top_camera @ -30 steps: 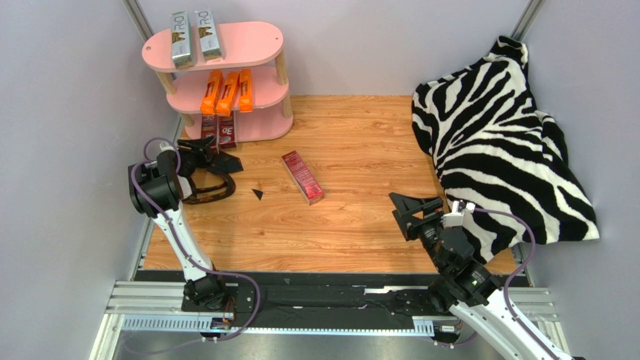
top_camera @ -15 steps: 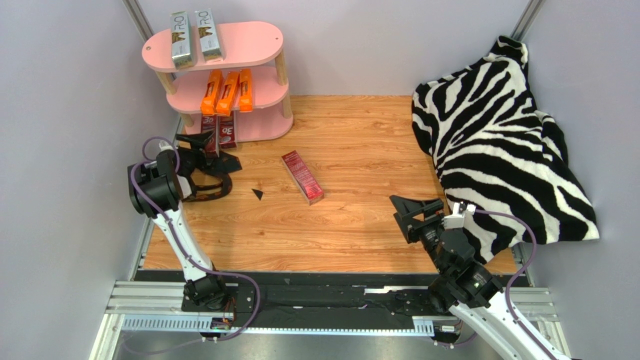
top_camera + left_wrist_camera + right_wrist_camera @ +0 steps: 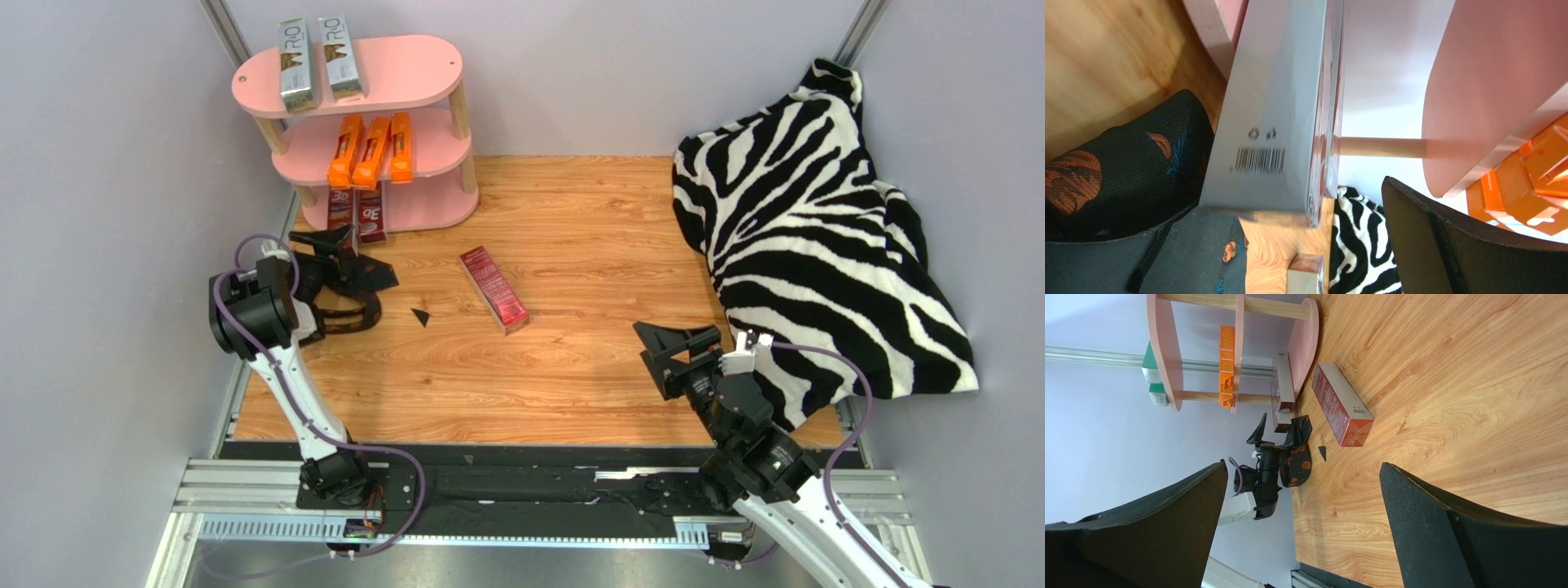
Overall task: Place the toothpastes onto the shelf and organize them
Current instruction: Place the toothpaste on the shelf, then pick up the toothpaste from the center of the board.
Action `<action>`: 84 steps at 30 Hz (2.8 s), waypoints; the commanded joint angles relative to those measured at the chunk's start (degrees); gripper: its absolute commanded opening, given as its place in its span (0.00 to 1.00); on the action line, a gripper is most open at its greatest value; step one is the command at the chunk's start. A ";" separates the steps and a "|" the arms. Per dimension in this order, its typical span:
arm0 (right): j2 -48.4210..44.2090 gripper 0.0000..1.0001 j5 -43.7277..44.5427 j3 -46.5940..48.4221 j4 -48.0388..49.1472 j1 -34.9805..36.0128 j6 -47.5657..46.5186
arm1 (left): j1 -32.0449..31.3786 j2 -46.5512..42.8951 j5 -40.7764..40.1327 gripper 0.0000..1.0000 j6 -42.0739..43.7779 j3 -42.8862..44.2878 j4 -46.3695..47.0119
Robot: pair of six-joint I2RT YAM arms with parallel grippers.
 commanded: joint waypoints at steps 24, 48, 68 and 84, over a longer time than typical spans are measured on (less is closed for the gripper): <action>-2.90 1.00 -1.95 0.19 -2.28 -0.24 1.08 | 1.50 -1.25 -1.22 0.38 0.79 -6.97 6.67; 3.42 1.00 -0.45 2.47 -1.32 -0.15 -4.71 | 0.71 0.52 -0.25 0.54 1.32 -3.80 6.13; 20.48 1.00 -6.87 13.19 -2.02 -0.06 -22.12 | -4.91 -35.94 6.61 0.99 9.66 -24.19 0.46; 50.61 1.00 -6.25 31.73 -0.52 1.60 -41.08 | -10.45 -90.54 1.06 0.99 44.21 -13.05 -80.25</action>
